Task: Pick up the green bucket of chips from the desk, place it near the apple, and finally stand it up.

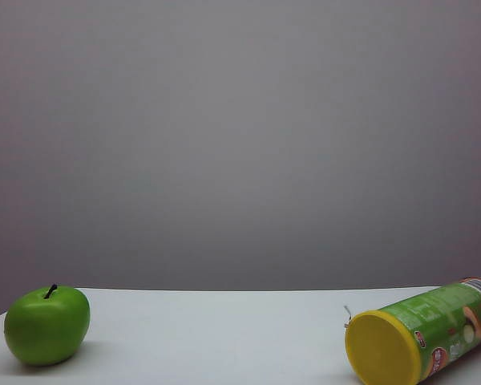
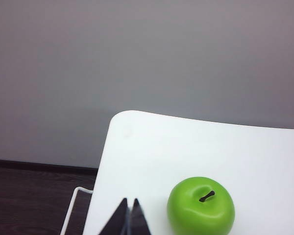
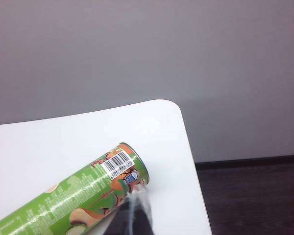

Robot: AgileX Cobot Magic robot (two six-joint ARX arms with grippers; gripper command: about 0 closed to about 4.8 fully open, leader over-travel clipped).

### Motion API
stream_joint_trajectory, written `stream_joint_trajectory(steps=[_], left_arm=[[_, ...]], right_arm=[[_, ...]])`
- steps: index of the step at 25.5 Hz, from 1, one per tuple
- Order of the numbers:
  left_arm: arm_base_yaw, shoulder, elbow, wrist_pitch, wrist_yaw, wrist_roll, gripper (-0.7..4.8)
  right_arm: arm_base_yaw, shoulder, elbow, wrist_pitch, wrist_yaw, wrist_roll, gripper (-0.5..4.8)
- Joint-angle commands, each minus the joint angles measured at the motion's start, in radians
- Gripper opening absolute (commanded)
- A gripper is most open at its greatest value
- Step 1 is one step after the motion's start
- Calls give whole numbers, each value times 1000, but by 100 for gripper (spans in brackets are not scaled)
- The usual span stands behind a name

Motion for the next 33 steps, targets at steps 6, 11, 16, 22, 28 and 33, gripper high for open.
stream_joint_trajectory(steps=[6, 11, 16, 22, 28, 33], left_arm=[[0, 0, 2, 12, 8, 0, -5], [0, 0, 17, 14, 57, -34, -5], [0, 0, 85, 40, 23, -49, -5], [0, 75, 243, 15, 23, -78, -5], [0, 364, 523, -64, 248, 67, -5], [0, 532, 694, -209, 349, 98, -5]], right_arm=[[2, 0, -6, 10, 0, 4, -1], [2, 0, -6, 18, -2, 13, -1], [2, -1, -2, 110, -5, 12, -1], [3, 20, 70, 113, 43, 18, -5], [2, 177, 190, 258, 113, 18, -5], [2, 314, 294, 349, 112, -108, -5]])
